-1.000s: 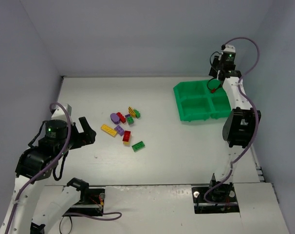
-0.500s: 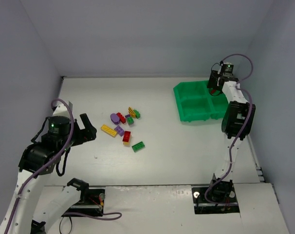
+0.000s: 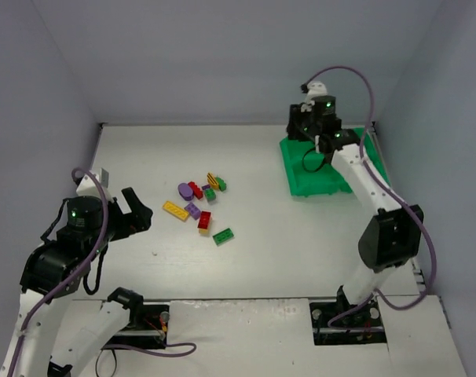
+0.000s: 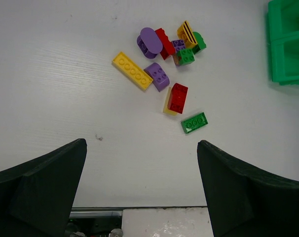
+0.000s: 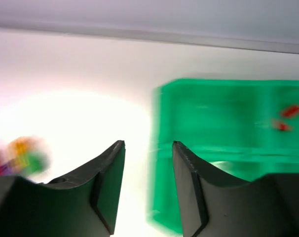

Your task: Sort the legos into containers by color

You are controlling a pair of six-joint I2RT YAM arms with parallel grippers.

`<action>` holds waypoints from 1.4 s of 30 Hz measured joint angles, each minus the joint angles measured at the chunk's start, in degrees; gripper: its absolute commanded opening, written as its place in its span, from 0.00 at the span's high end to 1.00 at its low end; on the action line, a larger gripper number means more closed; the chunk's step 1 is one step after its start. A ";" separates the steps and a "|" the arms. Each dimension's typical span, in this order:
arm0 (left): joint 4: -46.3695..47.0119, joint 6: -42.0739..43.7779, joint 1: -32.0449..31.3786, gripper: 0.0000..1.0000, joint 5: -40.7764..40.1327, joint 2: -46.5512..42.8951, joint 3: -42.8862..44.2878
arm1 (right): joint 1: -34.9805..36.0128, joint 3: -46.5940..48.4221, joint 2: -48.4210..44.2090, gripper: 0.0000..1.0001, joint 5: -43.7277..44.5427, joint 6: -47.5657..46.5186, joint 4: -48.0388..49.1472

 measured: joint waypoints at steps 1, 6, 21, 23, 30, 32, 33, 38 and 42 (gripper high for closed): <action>-0.02 0.00 0.00 0.13 0.09 -0.37 0.00 | 3.30 -1.75 -2.43 0.57 -0.26 0.59 0.15; -0.72 -0.13 0.00 0.13 0.85 -1.57 0.00 | 17.44 -7.89 -8.15 0.53 -0.59 5.64 0.00; -4.13 -1.73 0.00 0.13 2.56 -5.86 0.09 | 34.34 13.20 21.03 0.68 -6.88 -5.38 -2.73; -4.39 -1.99 0.00 0.13 2.56 -5.95 0.13 | 34.77 15.89 24.37 0.69 -7.10 -6.36 -3.65; -4.46 -3.48 0.00 0.13 2.69 -5.97 0.11 | 37.40 14.91 25.11 0.47 -3.67 -2.21 -6.67; -4.44 -3.72 0.00 0.13 2.75 -5.95 0.11 | 38.64 12.20 22.62 0.43 -1.68 1.36 -7.78; -4.44 -3.89 0.00 0.13 2.89 -5.92 0.11 | 39.28 10.64 21.20 0.43 -0.85 3.13 -8.20; -4.42 -3.91 0.00 0.13 3.13 -5.35 0.11 | 42.10 4.52 14.75 0.45 2.32 14.23 -10.10; -4.42 -3.91 0.00 0.13 3.37 -4.87 0.09 | 43.25 3.04 14.25 0.48 4.74 21.22 -11.02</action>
